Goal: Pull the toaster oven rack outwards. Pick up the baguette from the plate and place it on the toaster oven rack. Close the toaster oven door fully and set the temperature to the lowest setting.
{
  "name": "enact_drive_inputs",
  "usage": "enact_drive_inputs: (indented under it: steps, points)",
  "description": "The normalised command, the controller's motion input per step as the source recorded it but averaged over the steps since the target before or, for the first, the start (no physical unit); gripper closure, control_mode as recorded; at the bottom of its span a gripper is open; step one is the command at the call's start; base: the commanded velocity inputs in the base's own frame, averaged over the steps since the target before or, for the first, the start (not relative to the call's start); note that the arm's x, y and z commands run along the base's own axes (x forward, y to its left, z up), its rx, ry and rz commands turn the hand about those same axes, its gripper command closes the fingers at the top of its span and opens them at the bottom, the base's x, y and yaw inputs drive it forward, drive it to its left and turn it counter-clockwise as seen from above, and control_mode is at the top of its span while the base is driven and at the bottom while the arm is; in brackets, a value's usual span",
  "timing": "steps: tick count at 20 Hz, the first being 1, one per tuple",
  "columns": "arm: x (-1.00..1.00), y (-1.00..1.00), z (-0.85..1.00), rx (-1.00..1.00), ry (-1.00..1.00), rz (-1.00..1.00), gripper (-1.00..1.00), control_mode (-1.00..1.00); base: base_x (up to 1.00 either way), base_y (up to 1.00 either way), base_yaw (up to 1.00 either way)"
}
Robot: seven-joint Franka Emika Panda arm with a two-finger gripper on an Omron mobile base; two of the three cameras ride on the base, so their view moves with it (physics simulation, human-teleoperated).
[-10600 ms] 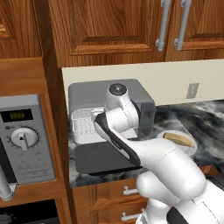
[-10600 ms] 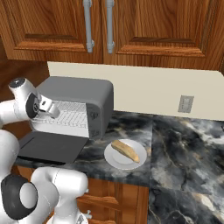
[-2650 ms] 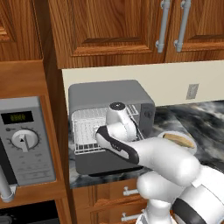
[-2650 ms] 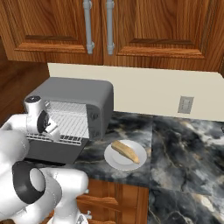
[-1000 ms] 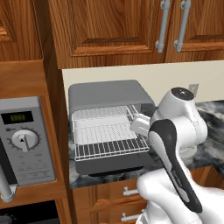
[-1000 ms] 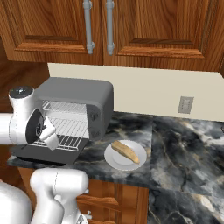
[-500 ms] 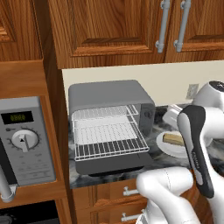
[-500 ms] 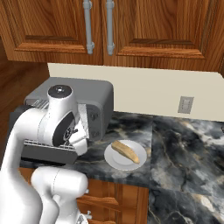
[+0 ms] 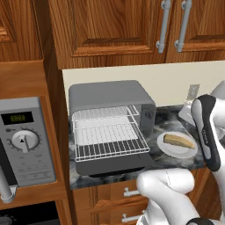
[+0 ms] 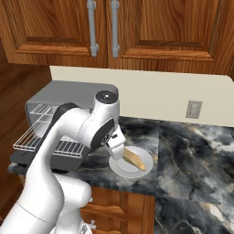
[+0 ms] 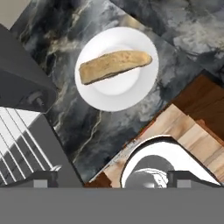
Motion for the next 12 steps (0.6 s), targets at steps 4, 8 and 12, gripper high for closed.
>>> enact_drive_inputs:
  steps: [4, 8, 12]
  points:
    - [0.69, -0.21, -0.26, -0.36, 0.07, 0.28, -1.00, -1.00, 0.00, 0.00, 0.00]
    - [0.57, 0.00, -0.85, -0.31, 0.00, 0.46, -1.00, -1.00, 0.00, 0.00, 0.00]
    - [0.35, 0.00, -1.00, -0.18, 0.00, 0.48, -1.00, -1.00, 0.00, 0.00, 0.00]
